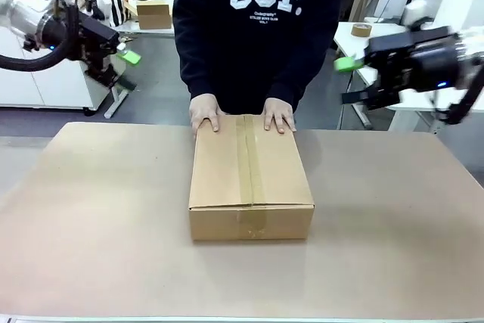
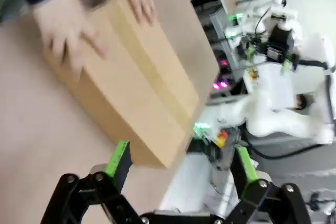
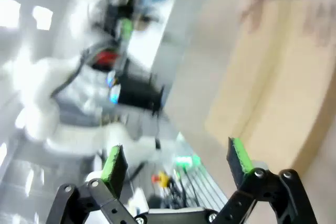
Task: Pack the gift set into the box.
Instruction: Press and hold the closed box until the human finishes sealing it.
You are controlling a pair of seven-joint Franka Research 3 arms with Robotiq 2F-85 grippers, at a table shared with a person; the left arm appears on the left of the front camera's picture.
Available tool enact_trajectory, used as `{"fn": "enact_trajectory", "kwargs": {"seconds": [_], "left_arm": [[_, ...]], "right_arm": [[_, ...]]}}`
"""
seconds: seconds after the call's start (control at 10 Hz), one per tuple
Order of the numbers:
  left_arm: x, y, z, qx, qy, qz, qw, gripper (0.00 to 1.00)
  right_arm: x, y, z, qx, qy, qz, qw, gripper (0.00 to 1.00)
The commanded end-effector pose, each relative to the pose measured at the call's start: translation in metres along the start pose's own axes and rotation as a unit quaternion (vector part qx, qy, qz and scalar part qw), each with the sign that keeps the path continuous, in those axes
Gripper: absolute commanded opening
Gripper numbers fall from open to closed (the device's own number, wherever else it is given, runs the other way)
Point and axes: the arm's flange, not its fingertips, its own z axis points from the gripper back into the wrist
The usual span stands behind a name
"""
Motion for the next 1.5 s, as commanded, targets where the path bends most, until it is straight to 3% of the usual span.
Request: {"fn": "enact_trajectory", "kwargs": {"seconds": [0.0, 0.1, 0.2, 0.3, 0.4, 0.5, 0.6, 0.7, 0.8, 0.9, 1.1, 1.2, 1.3, 1.4], "left_arm": [[-0.031, -0.006, -0.028, -0.040, -0.101, -0.123, 0.986, 1.00], [-0.026, 0.009, -0.033, -0.059, -0.056, 0.037, 0.996, 1.00], [-0.005, -0.007, -0.011, 0.000, -0.058, -0.052, 0.997, 1.00], [-0.005, -0.007, -0.011, 0.000, -0.058, -0.052, 0.997, 1.00], [-0.019, -0.001, -0.028, -0.018, -0.073, -0.035, 0.997, 1.00], [-0.010, -0.008, -0.055, 0.036, -0.160, -0.215, 0.963, 1.00], [-0.009, -0.010, -0.075, 0.103, -0.202, -0.371, 0.900, 1.00], [-0.016, -0.011, -0.091, 0.116, -0.226, -0.476, 0.842, 1.00], [-0.023, -0.013, -0.098, 0.113, -0.245, -0.530, 0.804, 1.00], [-0.027, -0.017, -0.104, 0.111, -0.235, -0.561, 0.786, 1.00], [-0.036, -0.027, -0.102, 0.093, -0.213, -0.597, 0.768, 1.00], [-0.038, -0.033, -0.095, 0.077, -0.204, -0.583, 0.783, 1.00], [-0.016, -0.031, -0.104, 0.106, -0.184, -0.512, 0.832, 1.00], [-0.016, -0.031, -0.104, 0.106, -0.184, -0.512, 0.832, 1.00]], "right_arm": [[-0.006, -0.008, -0.021, 0.072, 0.107, 0.082, 0.988, 1.00], [-0.013, -0.009, -0.008, -0.088, 0.123, 0.032, 0.988, 1.00], [-0.010, 0.000, -0.026, 0.036, 0.058, 0.045, 0.997, 1.00], [-0.010, 0.000, -0.026, 0.036, 0.058, 0.045, 0.997, 1.00], [-0.019, -0.007, -0.032, 0.007, 0.105, 0.053, 0.993, 1.00], [-0.003, -0.018, -0.051, 0.073, 0.165, 0.189, 0.965, 1.00], [0.005, -0.028, -0.063, 0.079, 0.174, 0.299, 0.935, 1.00], [0.008, -0.035, -0.071, 0.097, 0.197, 0.398, 0.891, 1.00], [0.011, -0.035, -0.073, 0.102, 0.189, 0.484, 0.848, 1.00], [0.015, -0.032, -0.070, 0.060, 0.143, 0.544, 0.825, 1.00], [0.021, -0.030, -0.059, -0.043, 0.049, 0.562, 0.825, 1.00], [0.024, -0.034, -0.053, -0.082, 0.031, 0.523, 0.848, 1.00], [0.032, -0.026, -0.055, -0.007, 0.116, 0.511, 0.851, 1.00], [0.032, -0.026, -0.055, -0.007, 0.116, 0.511, 0.851, 1.00]]}}
